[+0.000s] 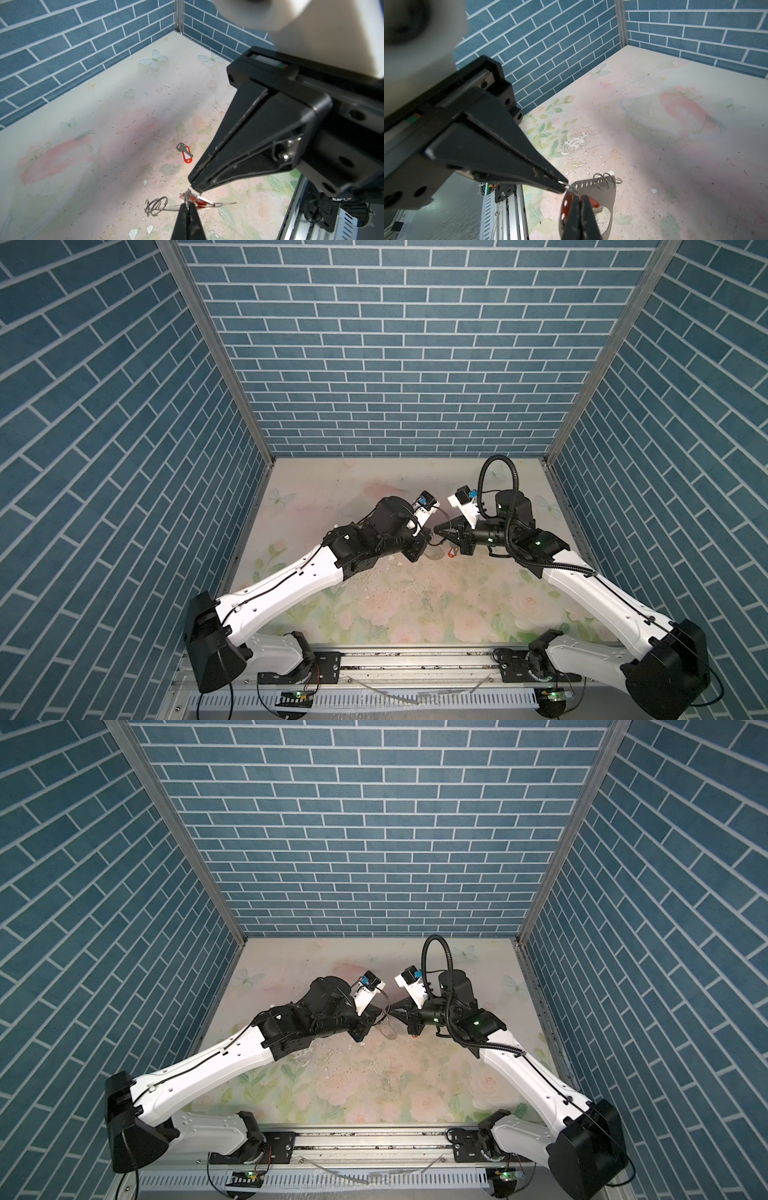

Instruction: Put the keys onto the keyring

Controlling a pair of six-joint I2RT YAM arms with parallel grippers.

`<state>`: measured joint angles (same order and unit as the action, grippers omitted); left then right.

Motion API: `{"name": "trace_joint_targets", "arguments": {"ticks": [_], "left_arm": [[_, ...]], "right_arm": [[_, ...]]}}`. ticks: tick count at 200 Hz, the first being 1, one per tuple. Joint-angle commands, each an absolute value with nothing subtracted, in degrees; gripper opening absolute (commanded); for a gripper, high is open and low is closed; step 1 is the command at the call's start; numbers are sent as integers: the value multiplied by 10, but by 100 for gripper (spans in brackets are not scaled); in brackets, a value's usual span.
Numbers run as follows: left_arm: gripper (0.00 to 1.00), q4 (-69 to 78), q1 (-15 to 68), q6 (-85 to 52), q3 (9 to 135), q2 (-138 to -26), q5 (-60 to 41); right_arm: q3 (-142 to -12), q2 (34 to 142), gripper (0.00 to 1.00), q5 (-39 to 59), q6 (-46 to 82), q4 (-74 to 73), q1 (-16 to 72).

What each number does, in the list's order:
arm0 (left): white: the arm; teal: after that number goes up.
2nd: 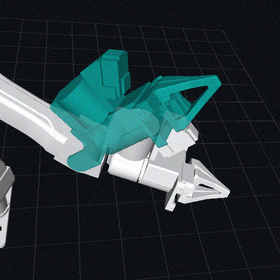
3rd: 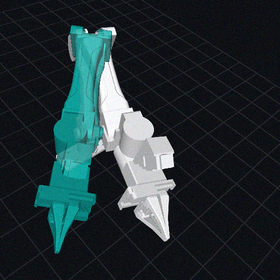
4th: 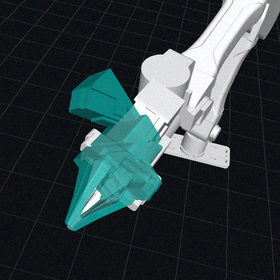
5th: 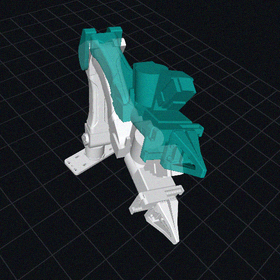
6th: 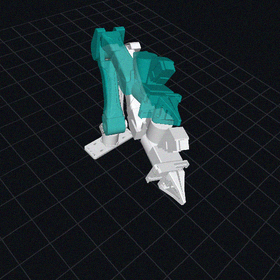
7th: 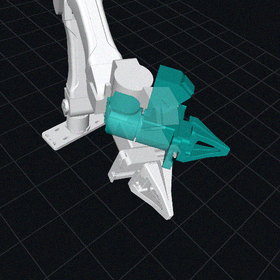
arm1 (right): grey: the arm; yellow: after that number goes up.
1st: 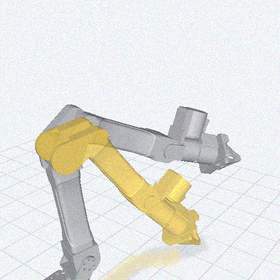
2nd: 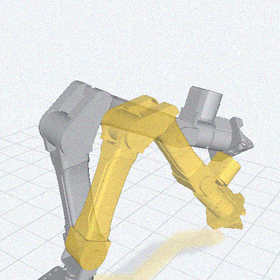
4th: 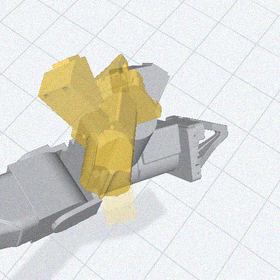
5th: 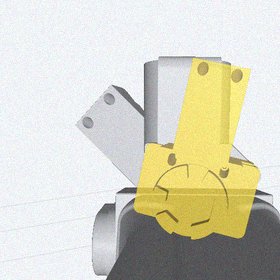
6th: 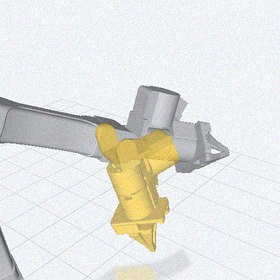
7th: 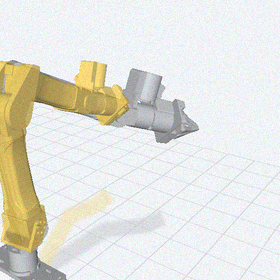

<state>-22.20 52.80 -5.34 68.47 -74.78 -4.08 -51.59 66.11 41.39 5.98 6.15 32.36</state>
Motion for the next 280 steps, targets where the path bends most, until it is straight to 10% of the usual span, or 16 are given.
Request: {"name": "trace_joint_targets", "arguments": {"ticks": [1,136,280], "left_arm": [[0,-191,533,-46,677,-725,-57],[0,-23,530,12,578,-673,-108],[0,-39,406,80,618,-707,-463]], "right_arm": [[-537,671,0,401,57,63,324],[-499,643,11,468,102,28,321],[-534,573,27,428,93,46,307]]}}
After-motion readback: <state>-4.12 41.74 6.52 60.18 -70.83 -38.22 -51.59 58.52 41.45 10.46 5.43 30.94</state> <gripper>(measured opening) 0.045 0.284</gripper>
